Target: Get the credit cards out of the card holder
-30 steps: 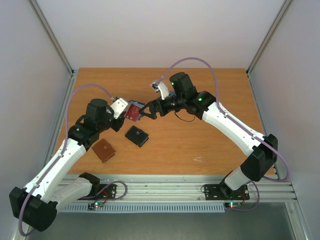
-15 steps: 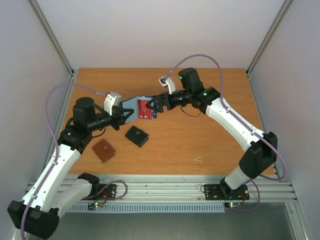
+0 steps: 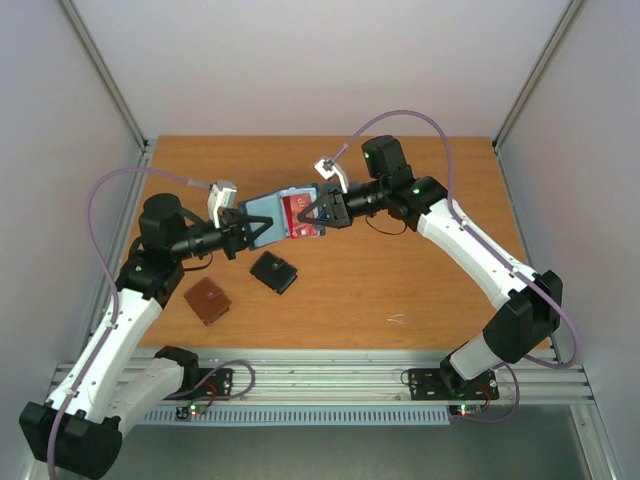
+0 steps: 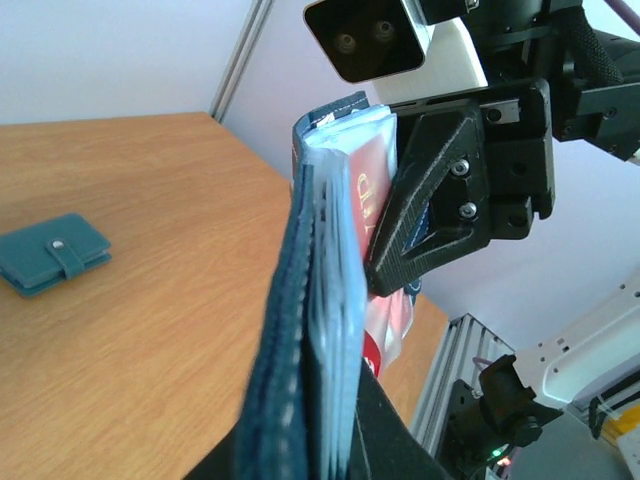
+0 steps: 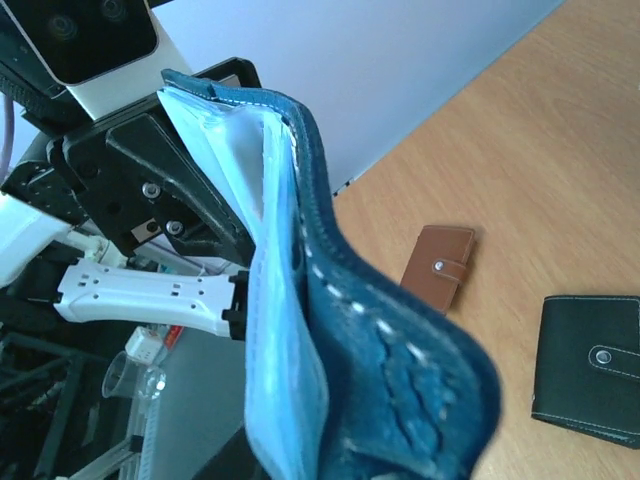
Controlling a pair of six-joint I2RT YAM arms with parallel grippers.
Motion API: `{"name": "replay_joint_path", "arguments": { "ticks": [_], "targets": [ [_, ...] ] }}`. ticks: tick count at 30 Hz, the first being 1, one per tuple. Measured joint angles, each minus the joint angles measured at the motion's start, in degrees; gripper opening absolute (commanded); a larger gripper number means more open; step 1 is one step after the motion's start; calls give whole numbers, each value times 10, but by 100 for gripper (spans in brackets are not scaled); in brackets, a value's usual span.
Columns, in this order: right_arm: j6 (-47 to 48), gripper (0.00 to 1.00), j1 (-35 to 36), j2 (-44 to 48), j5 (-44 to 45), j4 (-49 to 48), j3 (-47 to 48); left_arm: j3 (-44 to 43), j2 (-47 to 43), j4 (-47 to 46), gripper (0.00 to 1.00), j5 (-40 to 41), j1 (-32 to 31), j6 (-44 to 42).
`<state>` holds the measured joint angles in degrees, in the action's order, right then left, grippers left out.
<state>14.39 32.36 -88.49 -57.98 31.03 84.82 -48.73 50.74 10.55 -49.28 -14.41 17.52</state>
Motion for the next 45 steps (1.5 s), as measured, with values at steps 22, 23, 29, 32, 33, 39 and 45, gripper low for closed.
{"name": "replay_joint_path", "arguments": {
  "ticks": [22, 23, 29, 32, 33, 39, 45],
  "targets": [
    [-9, 1, 53, -54, 533, 283, 201, 28, 3, -18, 42, 111, -19, -137],
    [-3, 1, 64, -56, 525, 281, 201, 35, 8, -45, 40, 78, -30, -116],
    [25, 1, 96, -53, 447, 229, 177, 45, 64, -172, 33, 11, -52, 26],
    [37, 1, 95, -40, 392, 191, 140, 46, 77, -202, 33, 11, -51, 65],
    [40, 1, 94, -35, 372, 181, 130, 46, 79, -206, 32, 11, -51, 74],
    [57, 1, 93, 6, 290, 118, 71, 46, 80, -212, 31, 16, -46, 100],
    [73, 1, 88, 31, 257, 92, 51, 46, 74, -224, 35, -8, -39, 106]
  ]
}}
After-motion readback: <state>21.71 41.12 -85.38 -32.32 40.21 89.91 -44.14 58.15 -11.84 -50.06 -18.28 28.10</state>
